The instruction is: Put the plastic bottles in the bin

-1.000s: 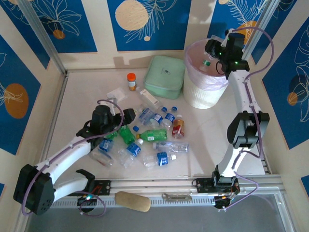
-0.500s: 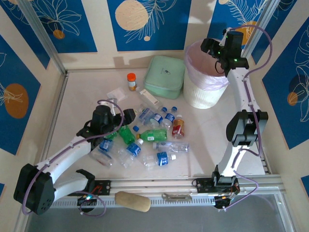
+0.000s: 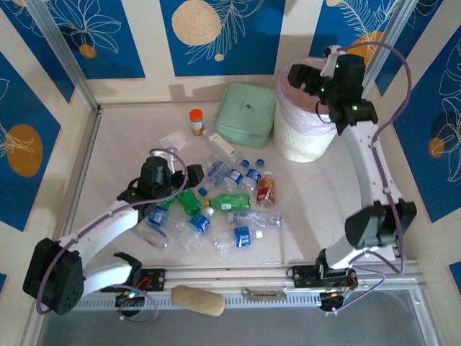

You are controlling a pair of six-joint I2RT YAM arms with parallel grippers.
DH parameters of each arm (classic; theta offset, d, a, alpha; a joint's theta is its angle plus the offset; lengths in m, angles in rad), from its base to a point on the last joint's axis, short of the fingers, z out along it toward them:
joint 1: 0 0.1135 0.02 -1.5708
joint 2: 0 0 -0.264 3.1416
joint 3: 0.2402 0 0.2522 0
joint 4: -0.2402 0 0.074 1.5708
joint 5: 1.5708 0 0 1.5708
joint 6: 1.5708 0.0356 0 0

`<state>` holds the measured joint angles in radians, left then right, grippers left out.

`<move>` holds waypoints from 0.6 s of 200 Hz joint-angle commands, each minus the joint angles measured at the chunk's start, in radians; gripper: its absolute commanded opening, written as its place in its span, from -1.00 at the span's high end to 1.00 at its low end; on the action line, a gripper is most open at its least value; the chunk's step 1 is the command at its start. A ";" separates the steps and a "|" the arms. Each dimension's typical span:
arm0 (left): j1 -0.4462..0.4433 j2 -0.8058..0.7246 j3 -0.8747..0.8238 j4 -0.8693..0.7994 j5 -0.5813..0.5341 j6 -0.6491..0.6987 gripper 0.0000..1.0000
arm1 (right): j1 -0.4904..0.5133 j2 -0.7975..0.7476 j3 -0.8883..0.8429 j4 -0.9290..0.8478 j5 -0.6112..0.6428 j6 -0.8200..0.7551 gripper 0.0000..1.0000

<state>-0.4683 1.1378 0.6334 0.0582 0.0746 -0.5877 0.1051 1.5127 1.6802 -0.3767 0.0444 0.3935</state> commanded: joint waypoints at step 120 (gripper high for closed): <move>-0.244 0.012 0.184 -0.423 0.247 0.350 -0.99 | 0.314 -0.525 -0.890 0.091 0.240 0.428 -0.98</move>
<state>-0.6369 1.1568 0.7799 -0.2291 0.2913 -0.3038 0.3950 1.0420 0.8417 -0.3305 0.1513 0.6628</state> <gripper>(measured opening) 0.998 0.990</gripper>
